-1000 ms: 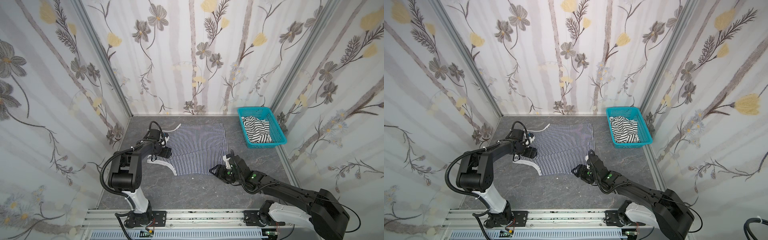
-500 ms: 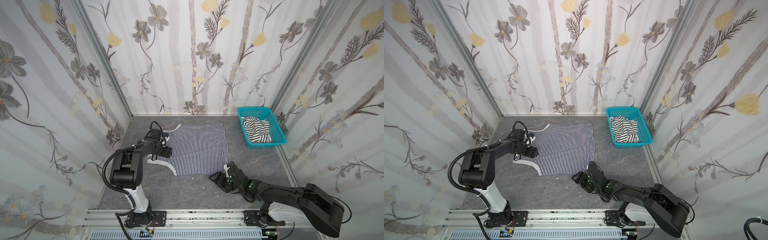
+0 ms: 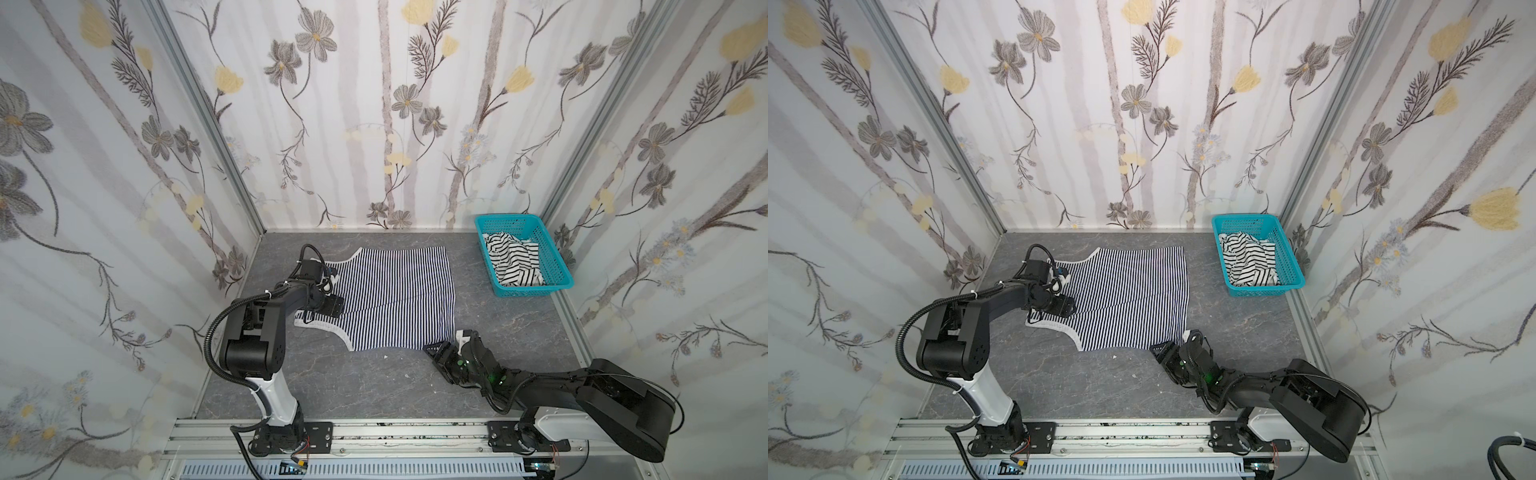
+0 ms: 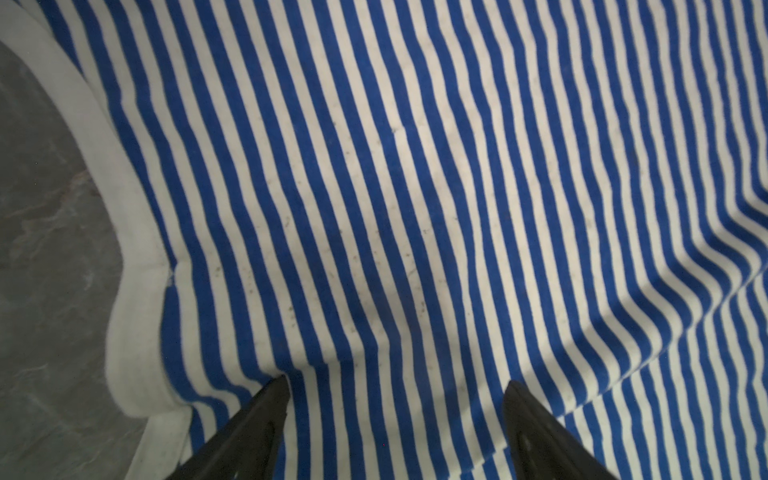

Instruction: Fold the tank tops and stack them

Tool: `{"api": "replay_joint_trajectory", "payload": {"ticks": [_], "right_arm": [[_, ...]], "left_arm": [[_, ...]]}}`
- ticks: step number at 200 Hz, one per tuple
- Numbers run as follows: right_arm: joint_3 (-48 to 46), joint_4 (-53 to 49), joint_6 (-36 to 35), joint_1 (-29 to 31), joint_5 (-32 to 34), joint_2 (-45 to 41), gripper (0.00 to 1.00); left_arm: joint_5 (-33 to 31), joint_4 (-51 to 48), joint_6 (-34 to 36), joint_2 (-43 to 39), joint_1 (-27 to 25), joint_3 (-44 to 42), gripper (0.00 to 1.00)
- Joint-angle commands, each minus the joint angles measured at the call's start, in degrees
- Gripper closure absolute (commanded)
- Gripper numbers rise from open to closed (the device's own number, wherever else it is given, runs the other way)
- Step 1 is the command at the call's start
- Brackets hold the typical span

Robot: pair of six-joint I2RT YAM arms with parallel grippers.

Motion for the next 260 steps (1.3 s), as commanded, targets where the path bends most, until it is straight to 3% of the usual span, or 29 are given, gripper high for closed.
{"api": "replay_joint_trajectory", "payload": {"ticks": [1,68,101,142,260], "right_arm": [[-1.65,7.02,3.89,0.05,5.10,1.15,0.27],[-3.61,24.74,8.04,0.16,9.65,7.31,0.27],[-3.12,36.88,11.03,0.31,8.61,18.11,0.27],[-5.51,64.80,18.13,1.26,12.46,37.26,0.33],[-9.10,64.41,17.37,0.98,18.90,38.26,0.32]], "left_arm": [[0.60,0.83,-0.85,-0.71,-0.01,-0.51,0.17],[0.34,1.42,-1.10,-1.60,0.01,-1.44,0.17],[0.02,1.69,-1.03,-1.34,0.05,-1.51,0.16],[-0.28,1.70,-0.94,-1.81,0.13,-1.81,0.16],[-0.19,1.80,-1.31,-2.73,0.14,-1.96,0.16]]}}
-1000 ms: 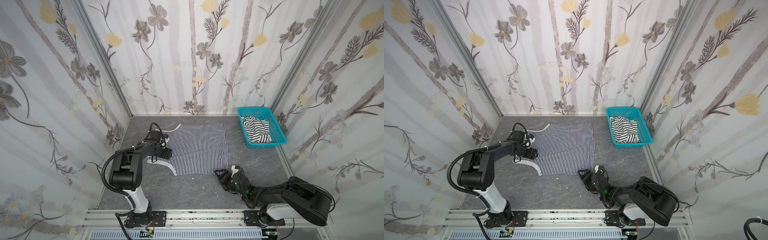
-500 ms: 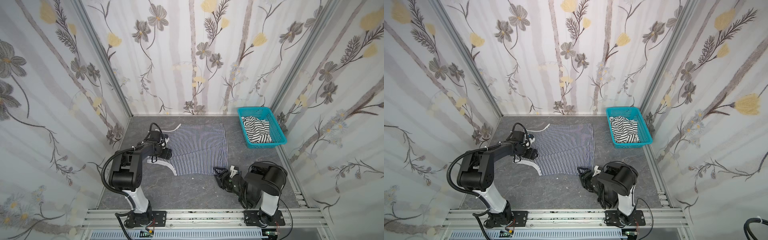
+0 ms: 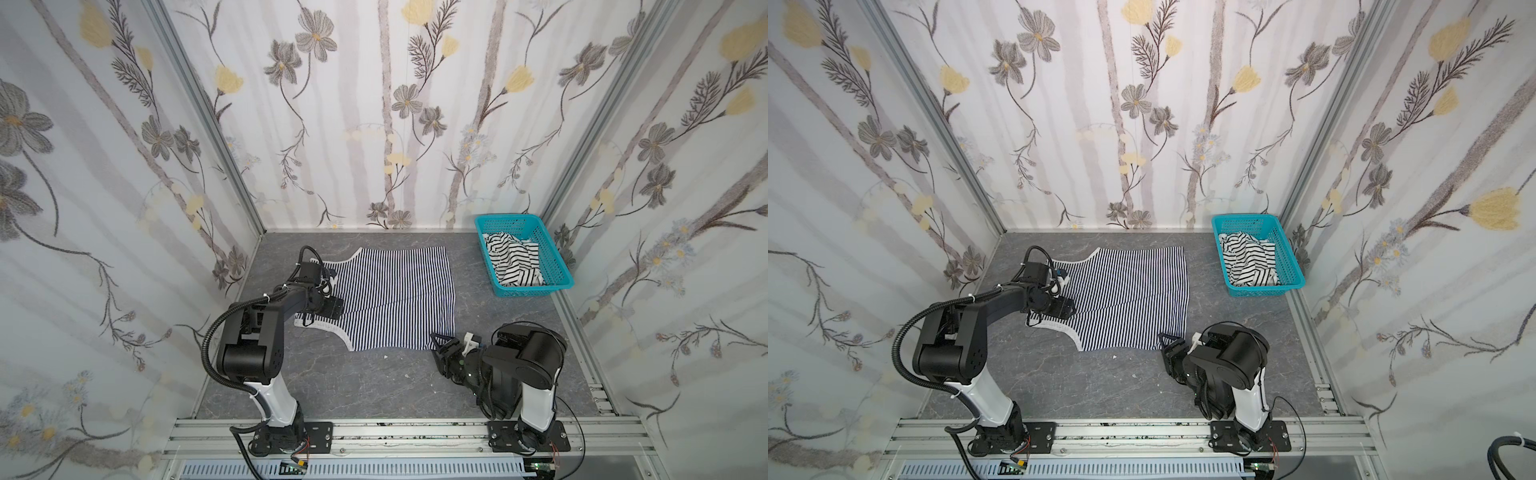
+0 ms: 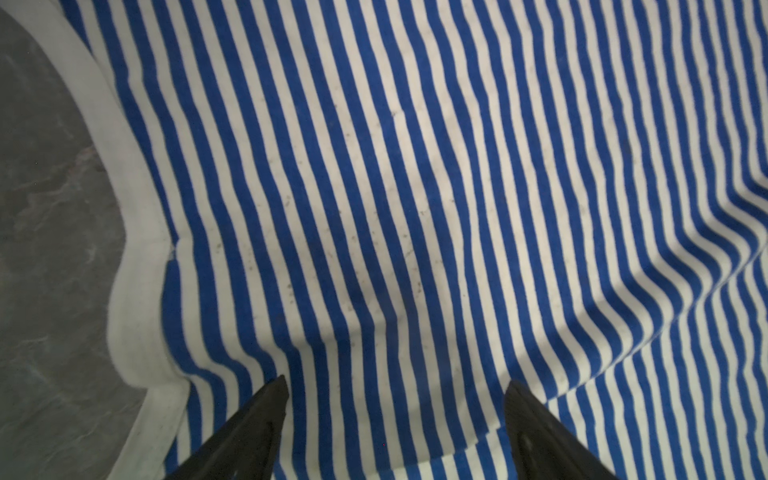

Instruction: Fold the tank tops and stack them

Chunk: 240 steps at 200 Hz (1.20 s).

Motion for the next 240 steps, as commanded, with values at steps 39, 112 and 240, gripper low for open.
{"api": "replay_joint_trajectory", "payload": {"ticks": [39,112,240], "right_arm": [[-0.34,5.07,0.73,-2.37,1.56,-1.65,0.32],[1.85,-7.49,-6.80,-10.43,-1.57,-11.48,0.34],[4.46,-32.30,-12.61,-9.78,-3.52,-28.51,0.70]], "left_arm": [[0.80,0.90,-0.81,-0.21,0.13,0.14,0.16],[0.56,1.04,-0.74,-1.00,0.08,-0.12,0.16],[0.46,1.34,-0.65,-1.35,0.48,-1.23,0.16]]}}
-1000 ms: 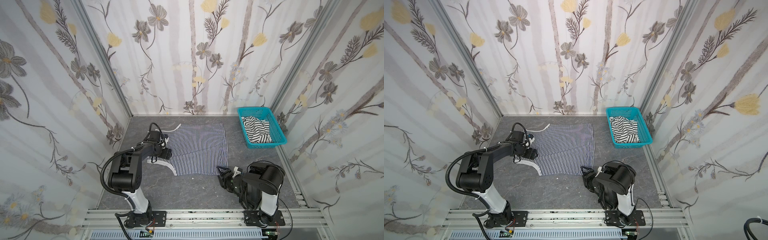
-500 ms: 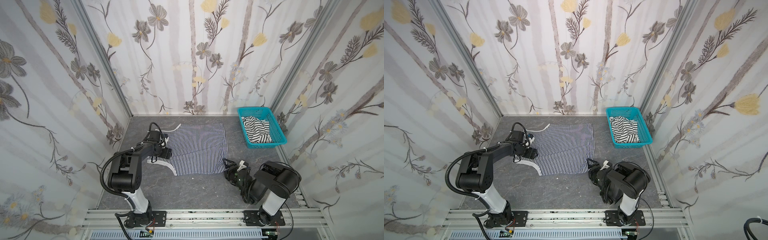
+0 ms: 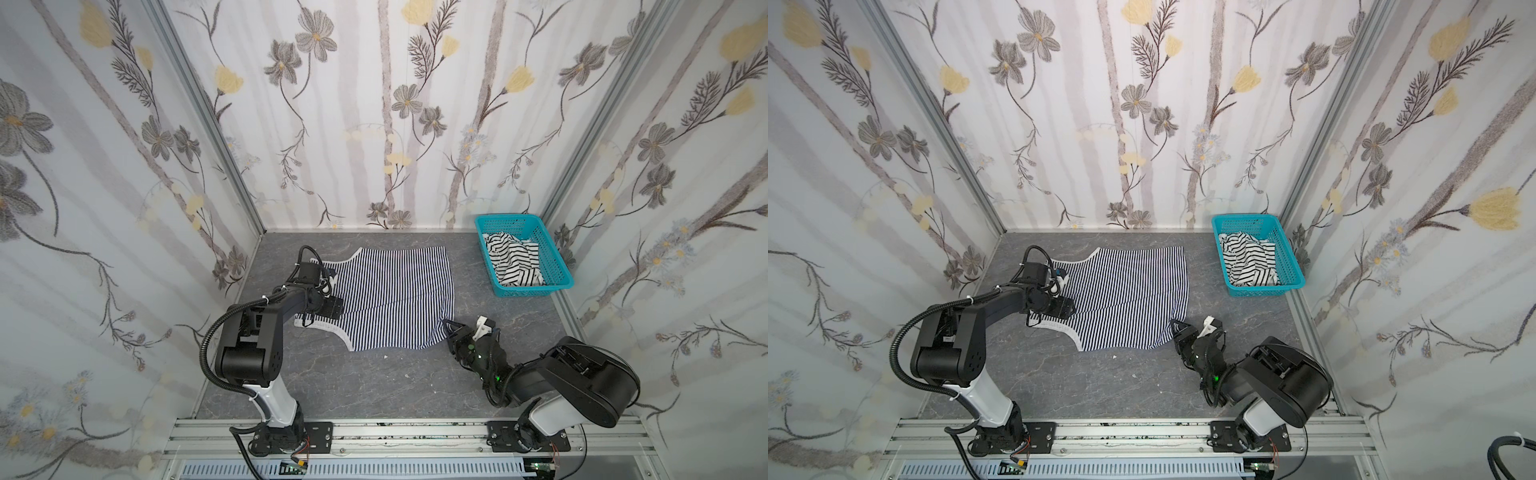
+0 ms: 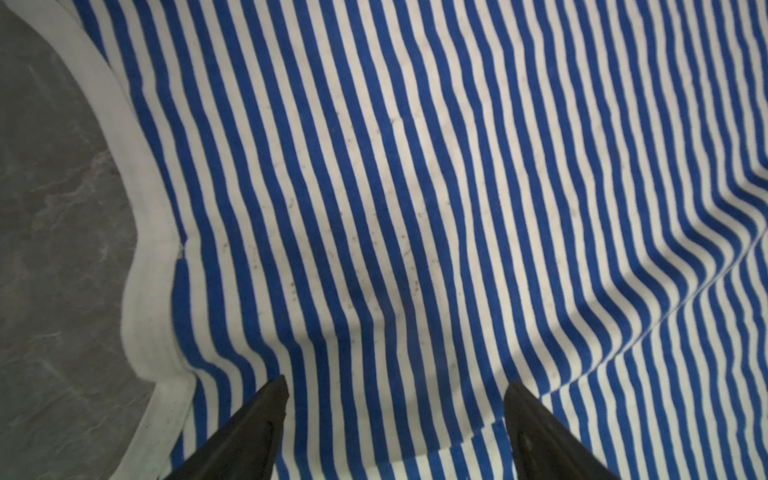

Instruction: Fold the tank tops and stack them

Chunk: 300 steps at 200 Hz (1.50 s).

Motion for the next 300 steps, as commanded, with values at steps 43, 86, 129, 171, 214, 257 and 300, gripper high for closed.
{"api": "replay_joint_trajectory", "payload": {"ticks": [43,86,129,171,214,257,300], "right_arm": [[1.80,-17.94,-3.09,0.16,-1.49,-8.07,0.79],[3.64,-30.50,-5.34,1.33,-0.04,-14.46,0.89],[6.33,-47.07,-8.01,3.53,5.57,-22.87,0.93],[10.09,-60.87,-9.75,7.07,11.42,-26.20,0.93],[11.92,-63.38,-11.20,11.67,16.79,-27.82,0.93],[11.26,-61.38,-8.80,12.40,11.05,-23.24,0.93],[9.49,-56.77,-7.09,14.02,4.34,-17.66,0.90]], "left_arm": [[0.44,0.84,-0.24,-0.45,0.45,-1.51,0.16],[0.20,0.93,-0.04,-0.85,0.74,-2.15,0.16],[-0.45,0.93,-0.04,-0.85,0.84,-2.88,0.16],[-1.90,0.91,0.04,-0.83,0.85,-3.65,0.16],[-5.49,0.93,0.22,-0.90,0.93,-4.74,0.16],[-7.45,0.89,0.83,-1.02,1.30,-5.64,0.16],[-8.61,0.84,1.69,-1.18,1.56,-5.76,0.16]]}}
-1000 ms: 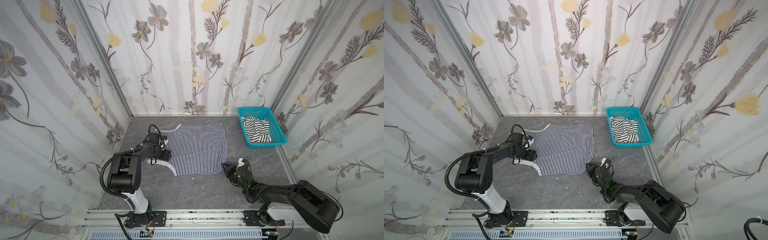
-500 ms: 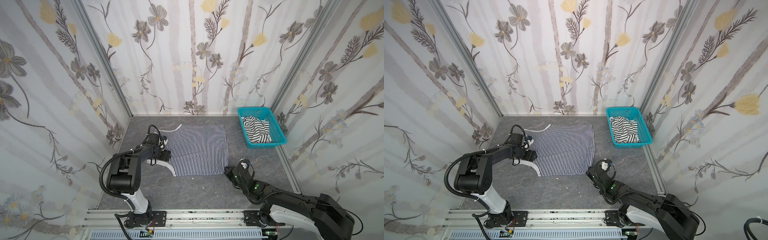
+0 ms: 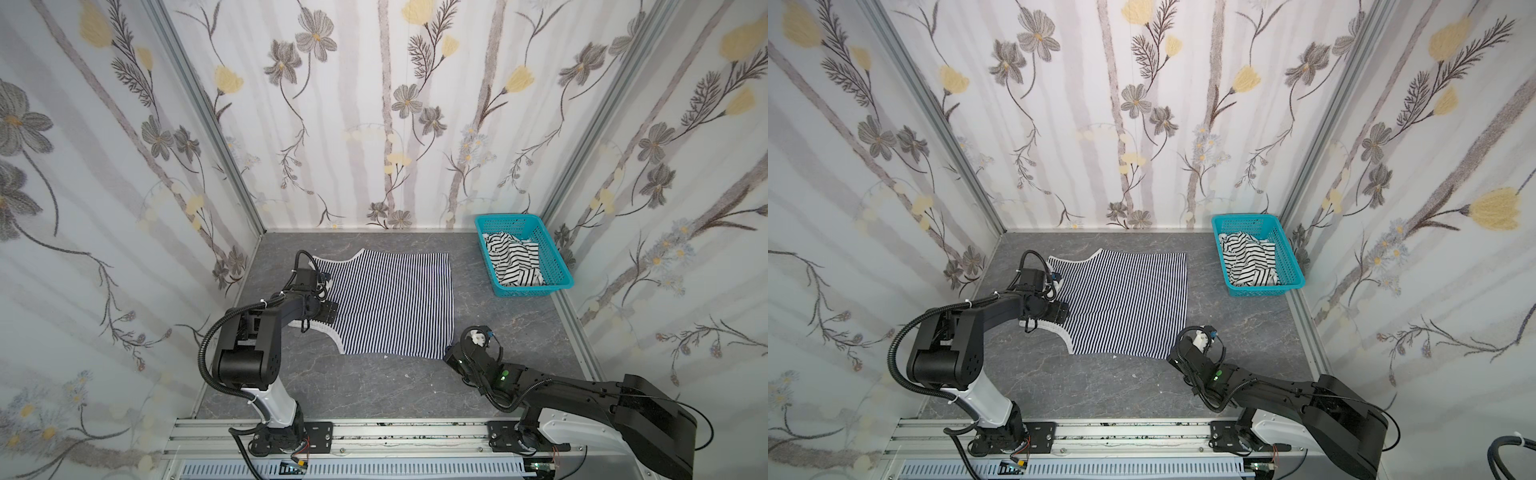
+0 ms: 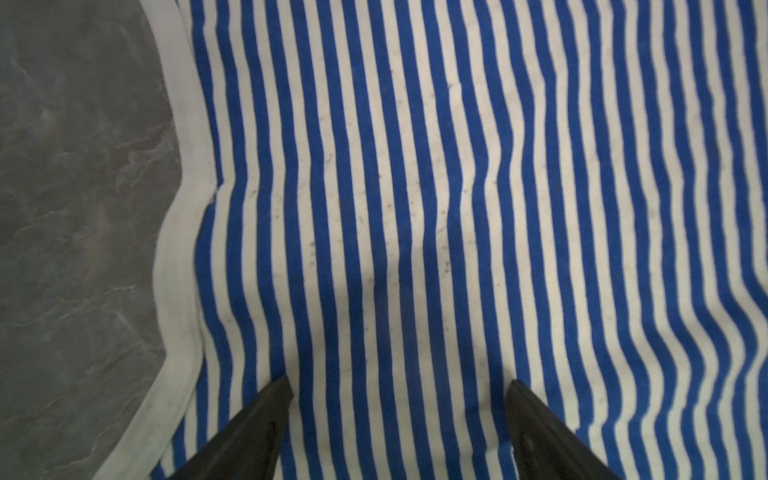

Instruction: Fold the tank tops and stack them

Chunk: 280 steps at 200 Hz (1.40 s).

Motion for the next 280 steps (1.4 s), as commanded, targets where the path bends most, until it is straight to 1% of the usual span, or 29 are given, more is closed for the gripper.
{"api": "replay_joint_trajectory", "payload": {"ticks": [1,33,38,53,61,69,93,103,119,150,163,179,191,211,226,257,275,280], "right_arm": [[-0.70,4.59,1.76,0.94,-4.48,2.39,0.90],[-0.43,6.50,2.37,2.81,-7.11,5.88,0.83],[-0.41,6.68,2.44,2.98,-7.45,6.24,0.79],[-0.60,6.11,2.61,3.28,-7.67,6.05,0.62],[-0.62,4.60,2.31,3.30,-6.78,4.70,0.56],[-0.24,1.67,1.91,3.40,-5.00,2.55,0.53],[2.64,-8.90,0.17,3.42,0.58,-4.47,0.48],[4.32,-13.03,-0.52,3.46,2.81,-6.79,0.47],[6.94,-17.04,-1.90,3.43,4.53,-7.50,0.47],[12.33,-19.51,-3.82,3.95,5.46,-2.80,0.49],[13.61,-18.19,-4.63,4.50,6.03,-0.80,0.49],[13.91,-14.22,-5.34,4.07,4.38,2.72,0.50],[14.94,-13.17,-6.02,3.61,3.36,6.04,0.51],[15.41,-9.49,-7.91,1.40,0.31,10.03,0.51],[14.76,-6.31,-9.32,-0.94,-2.77,11.74,0.51],[14.47,-6.03,-12.39,-4.61,-5.16,13.14,0.51],[14.30,-5.69,-14.26,-7.10,-8.34,14.49,0.50],[14.31,-5.38,-14.97,-9.41,-9.44,14.91,0.50]], "left_arm": [[-2.42,-4.58,0.65,0.19,0.36,-0.47,0.16],[-3.28,-4.52,1.28,0.61,0.78,-0.33,0.16],[-3.41,-4.58,1.32,0.73,0.89,-0.38,0.16],[-3.73,-4.58,1.46,0.69,0.96,-0.47,0.16],[-3.64,-4.58,1.53,0.55,0.97,-0.53,0.16],[-3.48,-4.58,1.71,0.29,0.95,-0.73,0.16],[-4.53,-4.58,2.33,-0.17,0.98,-0.91,0.16],[-4.93,-4.50,2.51,-0.18,1.02,-0.84,0.16],[-5.03,-4.53,2.51,-0.08,0.99,-0.73,0.16],[-5.12,-4.57,2.16,-0.57,0.98,-1.06,0.16],[-5.07,-4.57,2.16,-0.89,0.98,-1.32,0.16],[-4.98,-4.58,2.16,-1.38,0.98,-1.67,0.16],[-4.98,-4.58,2.09,-1.43,1.02,-1.69,0.16],[-4.27,-4.57,1.92,-1.33,1.03,-1.79,0.16],[-3.99,-4.58,1.64,-1.14,0.98,-1.81,0.16],[-4.29,-4.58,1.72,-1.84,0.97,-2.01,0.16],[-4.32,-4.58,1.72,-2.34,1.03,-2.39,0.15],[-4.24,-4.58,1.72,-2.42,0.94,-2.46,0.15]]}}
